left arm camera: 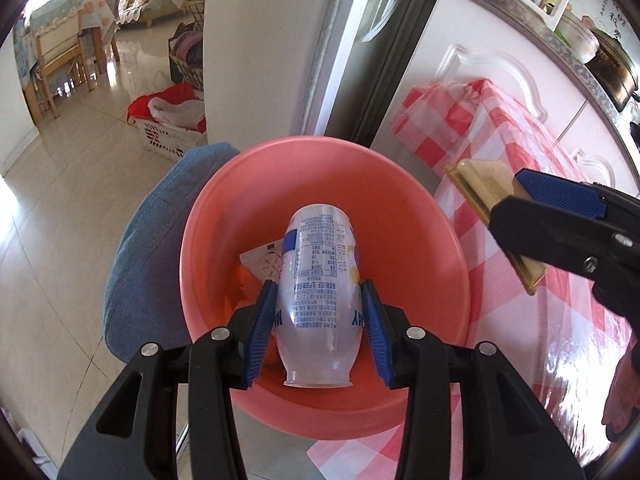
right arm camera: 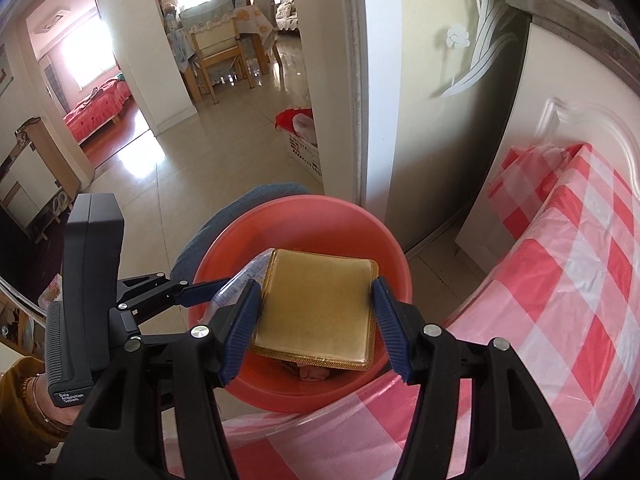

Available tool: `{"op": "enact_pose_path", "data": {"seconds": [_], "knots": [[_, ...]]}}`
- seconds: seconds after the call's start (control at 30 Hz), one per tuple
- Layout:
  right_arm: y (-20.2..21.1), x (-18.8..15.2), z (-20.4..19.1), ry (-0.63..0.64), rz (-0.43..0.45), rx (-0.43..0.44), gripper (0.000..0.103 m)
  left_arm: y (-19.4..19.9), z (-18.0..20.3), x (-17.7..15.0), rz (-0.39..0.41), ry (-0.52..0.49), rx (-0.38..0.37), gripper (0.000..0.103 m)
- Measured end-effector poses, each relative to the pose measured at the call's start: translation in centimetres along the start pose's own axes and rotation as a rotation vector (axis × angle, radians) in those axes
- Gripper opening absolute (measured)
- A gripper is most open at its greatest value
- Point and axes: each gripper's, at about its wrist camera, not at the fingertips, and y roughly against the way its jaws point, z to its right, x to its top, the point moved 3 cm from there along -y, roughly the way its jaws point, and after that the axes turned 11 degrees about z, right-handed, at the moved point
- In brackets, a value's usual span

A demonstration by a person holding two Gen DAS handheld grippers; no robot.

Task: Collect trash

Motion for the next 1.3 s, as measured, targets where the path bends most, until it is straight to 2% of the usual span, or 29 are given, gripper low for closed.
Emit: {"op": "enact_pose_path", "data": {"seconds": [0.5, 0.57, 0.6, 0.63, 0.67, 0.7, 0.8, 0.87, 0.93, 1.07, 1.3], "knots": [[-2.6, -0.2, 0.1, -0.027, -0.041, 0.024, 0.059, -1.2, -0.4, -0.8, -0.035, -0.008, 0.018, 0.044], [-2.8, -0.4, 0.4, -0.057, -0.049, 0.035, 0.062, -1.4, -0.4, -1.0, -0.040, -0.010, 0.029, 0.044], [-2.8, -0.5, 0.6, -0.070, -0.044, 0.035, 0.064, -1.4, -0.5, -1.0, -0.040, -0.011, 0.032, 0.046], [-2.6, -0.6, 0.8, -0.084, -0.037, 0.037, 0.068, -1.4, -0.4, -1.0, -0.041, -0.016, 0.031, 0.053], [-2.3, -0.5, 1.1, -0.103, -0.023, 0.038, 0.072, -1.4, -0.4, -1.0, -0.038, -0.019, 0.031, 0.065], [-1.9, -0.5, 1.5, -0.128, -0.011, 0.041, 0.074, -1.2, -0.4, -0.9, -0.031, -0.019, 0.023, 0.070], [-0.7, -0.5, 2.5, -0.184, 0.027, 0.046, 0.082, -0.9, -0.1, -0.8, -0.028, -0.027, 0.017, 0.074], [0.5, -0.4, 3.3, -0.207, 0.059, 0.029, 0.083, -0.7, 0.1, -0.7, -0.022, -0.034, 0.027, 0.085], [1.8, -0.5, 4.1, -0.232, 0.091, 0.009, 0.087, -0.6, 0.2, -0.5, -0.013, -0.046, 0.050, 0.089], [3.9, -1.1, 5.1, -0.257, 0.137, -0.038, 0.089, 0.0, 0.3, -0.4, -0.003, -0.056, 0.084, 0.089], [6.5, -2.9, 5.9, -0.216, 0.167, -0.142, 0.089, 0.9, 0.5, 0.1, 0.016, -0.068, 0.150, 0.090]]}}
